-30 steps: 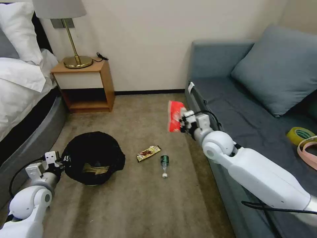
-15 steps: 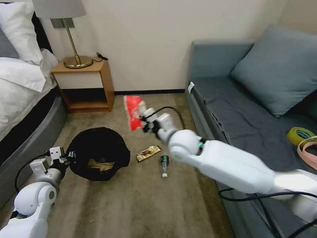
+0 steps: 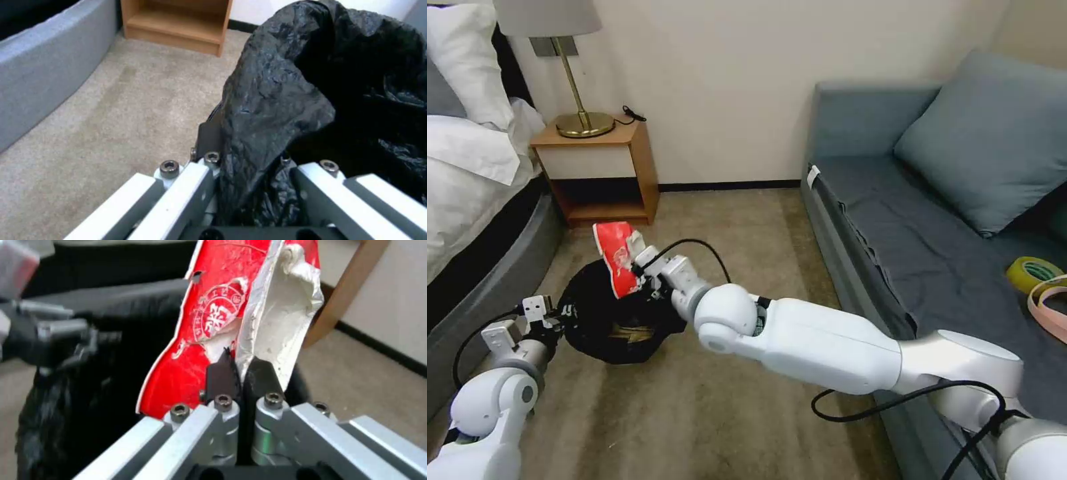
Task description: Pick up the trash bin, then pick up the garbage on the floor and place it into the trash bin.
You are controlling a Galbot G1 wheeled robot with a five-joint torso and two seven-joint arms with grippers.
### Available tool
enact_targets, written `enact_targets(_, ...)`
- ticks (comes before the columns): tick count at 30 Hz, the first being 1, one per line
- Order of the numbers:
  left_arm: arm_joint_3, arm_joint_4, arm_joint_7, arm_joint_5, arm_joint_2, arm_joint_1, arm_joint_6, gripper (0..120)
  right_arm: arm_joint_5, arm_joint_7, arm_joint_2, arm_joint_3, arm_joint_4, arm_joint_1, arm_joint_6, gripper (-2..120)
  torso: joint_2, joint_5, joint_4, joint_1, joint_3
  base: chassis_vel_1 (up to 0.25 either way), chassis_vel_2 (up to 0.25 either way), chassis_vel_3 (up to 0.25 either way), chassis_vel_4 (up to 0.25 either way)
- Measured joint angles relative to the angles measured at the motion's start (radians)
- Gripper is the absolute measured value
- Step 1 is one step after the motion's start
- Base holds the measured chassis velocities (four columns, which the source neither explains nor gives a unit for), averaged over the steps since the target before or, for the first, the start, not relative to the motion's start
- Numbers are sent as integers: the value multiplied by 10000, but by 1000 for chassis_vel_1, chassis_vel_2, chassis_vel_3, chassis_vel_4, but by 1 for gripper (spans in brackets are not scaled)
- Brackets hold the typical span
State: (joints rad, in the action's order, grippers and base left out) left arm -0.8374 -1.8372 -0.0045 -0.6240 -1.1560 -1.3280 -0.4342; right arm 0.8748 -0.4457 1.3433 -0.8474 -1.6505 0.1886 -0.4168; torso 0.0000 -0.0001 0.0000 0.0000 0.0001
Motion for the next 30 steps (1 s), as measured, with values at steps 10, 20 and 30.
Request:
enact_targets(10, 60, 112, 74, -106, -14, -12, 64, 4, -239, -54, 441, -448, 744, 227, 11, 0, 0, 1, 0, 0, 0, 0, 0, 0, 0)
enact_targets(20, 113, 327, 118, -215, 46, 158, 117, 4, -207, -305, 684, -718, 926, 463, -27, 33, 0, 1, -1, 0, -1, 0, 0, 0, 0)
enact_targets(30, 72, 655, 189, -221, 70, 192, 332, 4, -933, -805, 166, -128, 317, -98, -47, 71, 0, 5, 0, 0, 0, 0, 0, 0, 0)
